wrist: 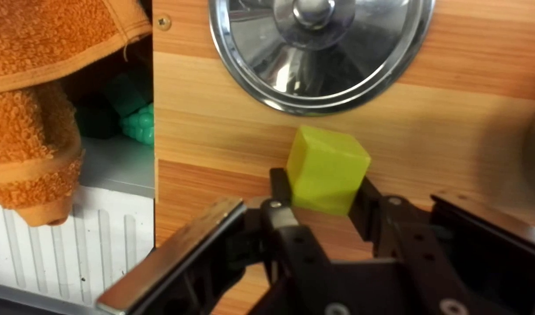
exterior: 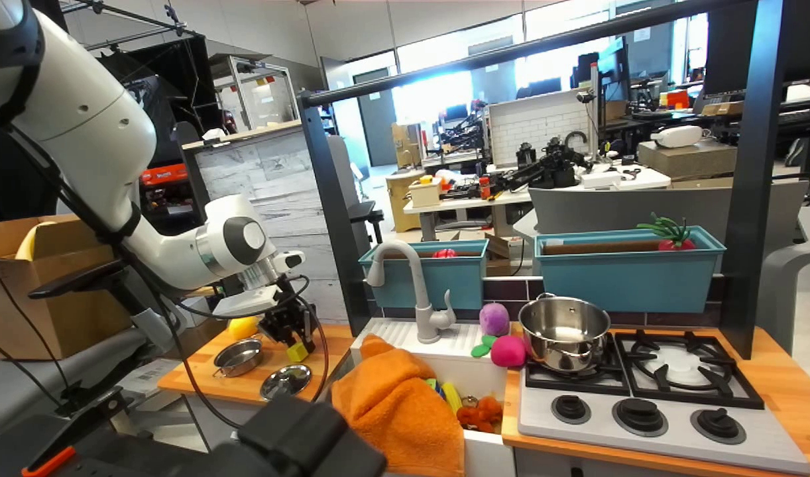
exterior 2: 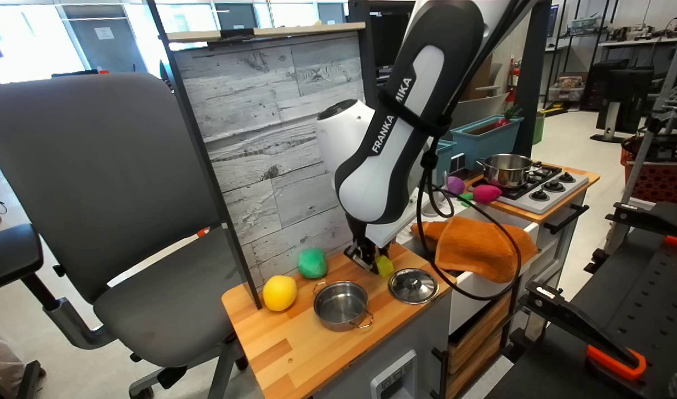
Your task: Pick the yellow block and put it in the pot
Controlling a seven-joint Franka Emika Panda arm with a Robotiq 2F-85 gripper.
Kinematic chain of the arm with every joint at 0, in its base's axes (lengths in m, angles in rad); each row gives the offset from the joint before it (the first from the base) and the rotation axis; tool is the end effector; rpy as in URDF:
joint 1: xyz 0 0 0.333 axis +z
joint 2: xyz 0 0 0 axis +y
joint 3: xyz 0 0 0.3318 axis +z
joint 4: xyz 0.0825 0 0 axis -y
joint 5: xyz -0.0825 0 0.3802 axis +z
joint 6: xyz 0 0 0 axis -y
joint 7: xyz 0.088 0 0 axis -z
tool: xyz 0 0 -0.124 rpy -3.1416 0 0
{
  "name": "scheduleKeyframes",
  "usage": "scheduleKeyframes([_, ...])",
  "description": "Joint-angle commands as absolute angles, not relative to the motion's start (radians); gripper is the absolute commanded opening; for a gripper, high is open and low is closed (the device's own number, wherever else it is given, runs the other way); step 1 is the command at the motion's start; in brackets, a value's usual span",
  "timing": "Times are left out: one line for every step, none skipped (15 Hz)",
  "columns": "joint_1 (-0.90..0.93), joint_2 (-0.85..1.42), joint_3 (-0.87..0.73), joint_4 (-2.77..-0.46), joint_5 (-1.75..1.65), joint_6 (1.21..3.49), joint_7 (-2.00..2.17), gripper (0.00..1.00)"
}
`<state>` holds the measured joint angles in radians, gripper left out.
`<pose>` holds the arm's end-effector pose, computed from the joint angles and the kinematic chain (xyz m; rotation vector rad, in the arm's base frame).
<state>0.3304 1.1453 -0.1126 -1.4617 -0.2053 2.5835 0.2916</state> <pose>0.6687 0.1598 -0.0132 2.9222 0.2446 0.0449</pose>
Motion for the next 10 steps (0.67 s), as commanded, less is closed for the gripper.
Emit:
scheduleKeyframes([0.332, 1.100, -0.113, -1.532, -0.194, 2.608, 0.295, 0.11])
scheduleKeyframes([0.335, 1.082, -0.114, -1.565, -0.199, 2.629, 0.294, 0.11])
scheduleKeyframes([0.340, 1.061, -0.117, -1.608, -0.204, 2.664, 0.298, 0.11])
scheduleKeyframes([0.344, 1.042, -0.120, -1.652, -0.207, 2.710, 0.302, 0.11])
scheduleKeyframes([0.349, 1.025, -0.125, -1.693, -0.208, 2.758, 0.304, 0.11])
scheduleKeyframes([0.354, 1.008, -0.132, -1.737, -0.208, 2.817, 0.307, 0.11])
scheduleKeyframes([0.360, 0.993, -0.140, -1.776, -0.205, 2.872, 0.308, 0.11])
scheduleKeyframes([0.366, 0.975, -0.147, -1.815, -0.198, 2.927, 0.310, 0.11])
scheduleKeyframes([0.367, 0.962, -0.149, -1.845, -0.190, 2.973, 0.303, 0.11])
scheduleKeyframes([0.368, 0.946, -0.152, -1.878, -0.182, 3.022, 0.294, 0.11])
